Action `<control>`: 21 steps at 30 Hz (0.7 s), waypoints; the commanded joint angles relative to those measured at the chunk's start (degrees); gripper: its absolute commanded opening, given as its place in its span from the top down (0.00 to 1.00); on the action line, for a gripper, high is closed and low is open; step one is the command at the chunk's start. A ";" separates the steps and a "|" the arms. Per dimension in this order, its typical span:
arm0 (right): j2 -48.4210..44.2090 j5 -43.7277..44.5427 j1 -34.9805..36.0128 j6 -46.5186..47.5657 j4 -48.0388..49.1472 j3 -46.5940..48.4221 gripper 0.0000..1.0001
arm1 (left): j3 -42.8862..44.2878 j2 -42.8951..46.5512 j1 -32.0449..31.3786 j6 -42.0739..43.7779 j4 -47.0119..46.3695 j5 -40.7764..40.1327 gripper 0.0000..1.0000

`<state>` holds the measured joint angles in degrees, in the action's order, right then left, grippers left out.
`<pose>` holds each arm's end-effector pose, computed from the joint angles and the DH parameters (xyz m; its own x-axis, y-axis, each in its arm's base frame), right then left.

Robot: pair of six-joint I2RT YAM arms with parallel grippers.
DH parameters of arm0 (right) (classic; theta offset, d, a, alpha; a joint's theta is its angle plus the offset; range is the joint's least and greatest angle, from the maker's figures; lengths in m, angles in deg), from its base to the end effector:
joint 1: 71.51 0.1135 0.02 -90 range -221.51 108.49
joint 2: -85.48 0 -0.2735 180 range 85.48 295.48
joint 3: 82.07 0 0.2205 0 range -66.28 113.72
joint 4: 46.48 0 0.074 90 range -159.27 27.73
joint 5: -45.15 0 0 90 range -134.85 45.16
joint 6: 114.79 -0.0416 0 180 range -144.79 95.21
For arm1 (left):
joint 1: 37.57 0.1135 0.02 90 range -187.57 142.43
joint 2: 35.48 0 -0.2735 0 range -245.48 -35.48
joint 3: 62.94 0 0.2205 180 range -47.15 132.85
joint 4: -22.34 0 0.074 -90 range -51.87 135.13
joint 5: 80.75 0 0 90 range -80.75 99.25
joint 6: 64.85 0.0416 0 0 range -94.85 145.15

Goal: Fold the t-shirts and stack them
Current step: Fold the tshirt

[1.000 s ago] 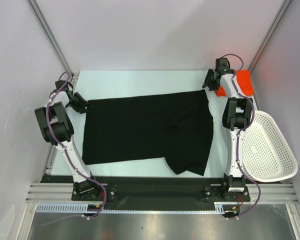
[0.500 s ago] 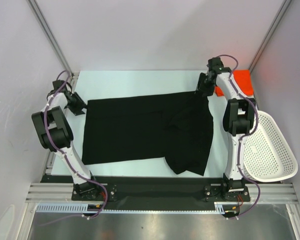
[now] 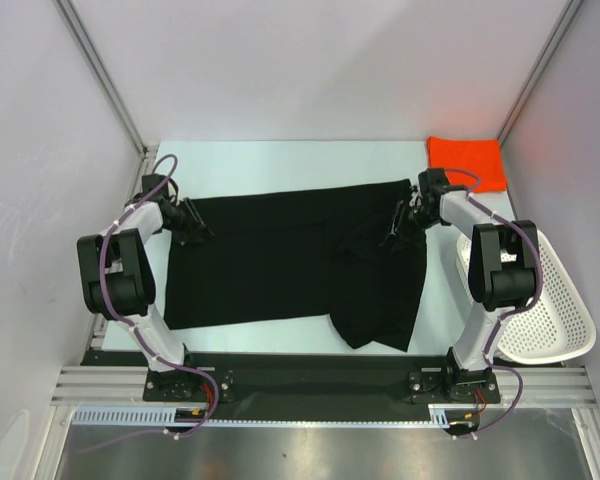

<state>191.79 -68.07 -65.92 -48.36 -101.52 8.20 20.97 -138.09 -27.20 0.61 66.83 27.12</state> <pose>0.3419 0.0499 0.2089 -0.9496 0.2763 -0.1481 0.1778 0.8638 0.4715 0.3366 0.0486 0.2083 -0.7840 -0.5453 -0.2965 -0.3966 0.8076 -0.4365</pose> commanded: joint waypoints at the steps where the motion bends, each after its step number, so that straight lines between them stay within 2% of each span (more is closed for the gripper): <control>1: -0.14 -5.68 0.83 -3.14 6.80 -2.05 0.56 | -1.93 2.41 -0.09 -1.66 -2.52 2.35 0.58; 6: 3.03 -5.60 0.83 -3.94 6.90 -2.23 0.55 | -1.76 2.32 -0.09 -1.39 -2.52 2.78 0.58; 21: 1.54 -4.55 0.74 -3.67 5.67 -6.09 0.59 | -0.44 1.80 -0.09 -1.74 -1.90 3.05 0.58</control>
<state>194.78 -72.35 -65.14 -51.60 -96.23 3.13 18.83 -138.09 -27.44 -0.52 65.68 29.19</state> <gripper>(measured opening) 0.420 0.419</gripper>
